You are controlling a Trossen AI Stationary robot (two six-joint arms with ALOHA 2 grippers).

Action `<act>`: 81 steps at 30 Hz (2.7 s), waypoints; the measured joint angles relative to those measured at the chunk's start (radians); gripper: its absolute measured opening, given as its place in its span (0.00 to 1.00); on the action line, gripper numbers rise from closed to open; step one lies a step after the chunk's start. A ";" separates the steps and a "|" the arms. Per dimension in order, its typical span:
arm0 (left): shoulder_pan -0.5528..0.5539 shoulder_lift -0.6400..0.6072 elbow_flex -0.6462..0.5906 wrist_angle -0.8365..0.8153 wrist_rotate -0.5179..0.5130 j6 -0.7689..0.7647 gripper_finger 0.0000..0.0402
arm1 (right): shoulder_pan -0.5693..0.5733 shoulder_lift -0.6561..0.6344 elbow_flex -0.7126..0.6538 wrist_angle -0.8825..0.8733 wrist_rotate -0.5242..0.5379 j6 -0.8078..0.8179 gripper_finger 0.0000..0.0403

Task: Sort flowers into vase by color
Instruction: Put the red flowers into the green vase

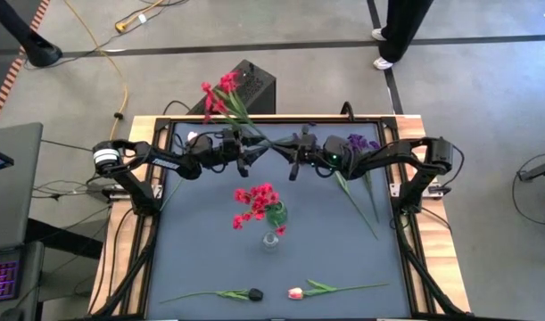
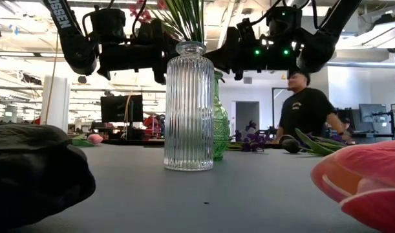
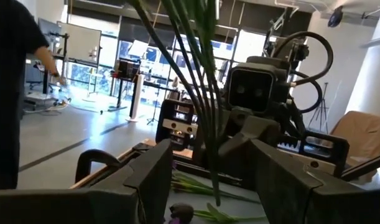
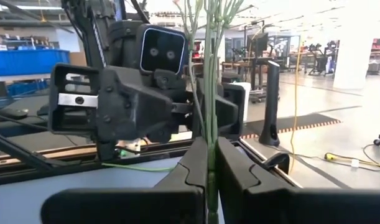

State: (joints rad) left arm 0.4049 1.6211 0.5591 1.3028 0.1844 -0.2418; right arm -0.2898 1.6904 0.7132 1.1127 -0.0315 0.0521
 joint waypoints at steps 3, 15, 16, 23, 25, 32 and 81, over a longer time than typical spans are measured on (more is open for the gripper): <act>0.002 0.000 0.000 0.012 0.002 0.001 0.49 | 0.002 0.016 0.000 0.015 0.000 0.002 0.10; 0.003 -0.001 0.000 0.049 0.029 -0.004 0.49 | 0.003 0.065 0.003 0.069 0.000 0.027 0.10; 0.003 -0.001 0.000 0.046 0.028 -0.004 0.49 | 0.004 0.065 0.003 0.072 0.000 0.027 0.10; 0.003 -0.001 0.000 0.042 0.012 -0.005 0.42 | 0.015 0.065 0.003 0.074 -0.020 0.029 0.10; 0.003 -0.001 0.000 0.042 0.012 -0.005 0.36 | 0.019 0.065 0.003 0.075 -0.021 0.029 0.10; 0.002 -0.001 0.000 0.030 0.012 -0.006 0.08 | 0.020 0.065 0.003 0.076 -0.023 0.027 0.16; -0.088 -0.400 0.159 -0.790 0.257 0.159 0.00 | 0.299 -0.495 0.004 -1.028 0.159 0.098 0.62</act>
State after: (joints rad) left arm 0.3169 1.2213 0.7179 0.5132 0.4409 -0.0826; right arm 0.0093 1.1954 0.7170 0.0847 0.1277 0.1496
